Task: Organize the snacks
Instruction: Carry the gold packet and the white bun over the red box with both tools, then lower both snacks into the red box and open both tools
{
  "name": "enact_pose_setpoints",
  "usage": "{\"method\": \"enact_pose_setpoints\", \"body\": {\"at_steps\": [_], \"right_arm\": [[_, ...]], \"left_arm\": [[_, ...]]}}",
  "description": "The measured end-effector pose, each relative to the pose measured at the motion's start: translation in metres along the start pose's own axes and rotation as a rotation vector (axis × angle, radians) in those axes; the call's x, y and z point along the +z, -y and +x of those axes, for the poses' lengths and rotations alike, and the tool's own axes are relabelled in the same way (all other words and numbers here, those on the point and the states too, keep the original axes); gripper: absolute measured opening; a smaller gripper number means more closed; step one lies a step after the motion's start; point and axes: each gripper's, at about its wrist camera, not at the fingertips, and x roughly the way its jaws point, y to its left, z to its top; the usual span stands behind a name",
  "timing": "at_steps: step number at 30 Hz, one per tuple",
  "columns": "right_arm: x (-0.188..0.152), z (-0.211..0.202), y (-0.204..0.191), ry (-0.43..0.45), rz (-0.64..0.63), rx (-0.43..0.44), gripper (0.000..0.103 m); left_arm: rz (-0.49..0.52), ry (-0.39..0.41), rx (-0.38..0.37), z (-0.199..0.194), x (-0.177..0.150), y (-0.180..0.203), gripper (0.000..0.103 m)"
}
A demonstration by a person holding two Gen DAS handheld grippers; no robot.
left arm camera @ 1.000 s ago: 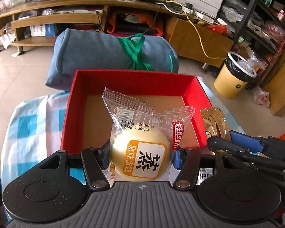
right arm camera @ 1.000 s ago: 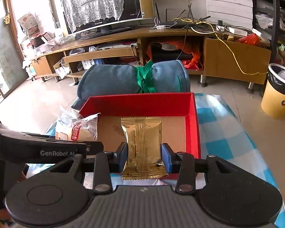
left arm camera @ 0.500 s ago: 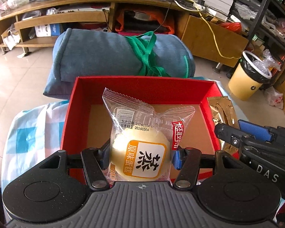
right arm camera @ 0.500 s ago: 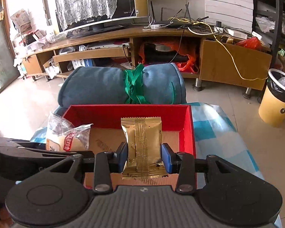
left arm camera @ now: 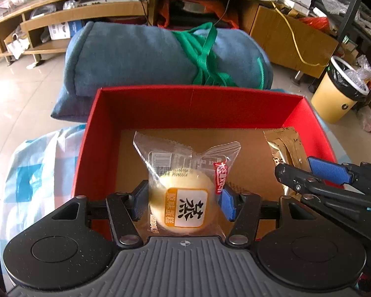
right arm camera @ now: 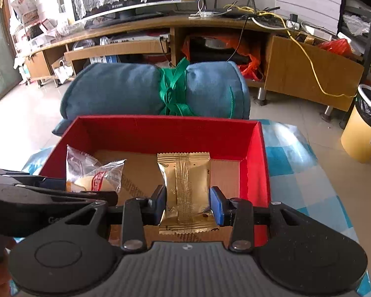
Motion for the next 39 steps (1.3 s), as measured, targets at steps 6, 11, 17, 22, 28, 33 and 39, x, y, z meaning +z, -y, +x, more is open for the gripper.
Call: {"method": "enact_pose_setpoints", "body": {"at_steps": [6, 11, 17, 22, 28, 33, 39], "right_arm": [[0.000, 0.014, 0.002, -0.032, -0.005, -0.002, 0.035], [-0.002, 0.020, 0.002, -0.055, -0.010, -0.011, 0.035], [-0.002, 0.018, 0.003, -0.049, -0.003, -0.018, 0.037], [-0.001, 0.013, 0.003, -0.032, -0.003, -0.028, 0.037], [0.001, 0.003, 0.003, -0.009, 0.003, -0.026, 0.038], [0.002, -0.004, 0.001, 0.007, 0.002, -0.026, 0.038], [0.000, -0.016, -0.001, 0.022, -0.007, -0.024, 0.039]], "left_arm": [[0.004, -0.003, 0.008, 0.004, 0.000, 0.000, 0.063], [0.015, -0.007, 0.015, 0.005, -0.002, 0.000, 0.064], [0.018, 0.004, 0.024, 0.003, 0.000, 0.001, 0.068], [0.020, 0.021, 0.035, -0.002, 0.000, 0.002, 0.071], [0.019, 0.046, 0.041, -0.011, 0.001, 0.003, 0.073], [0.026, 0.073, 0.046, -0.021, -0.001, 0.005, 0.074], [0.023, 0.090, 0.040, -0.032, -0.005, 0.004, 0.076]]}}
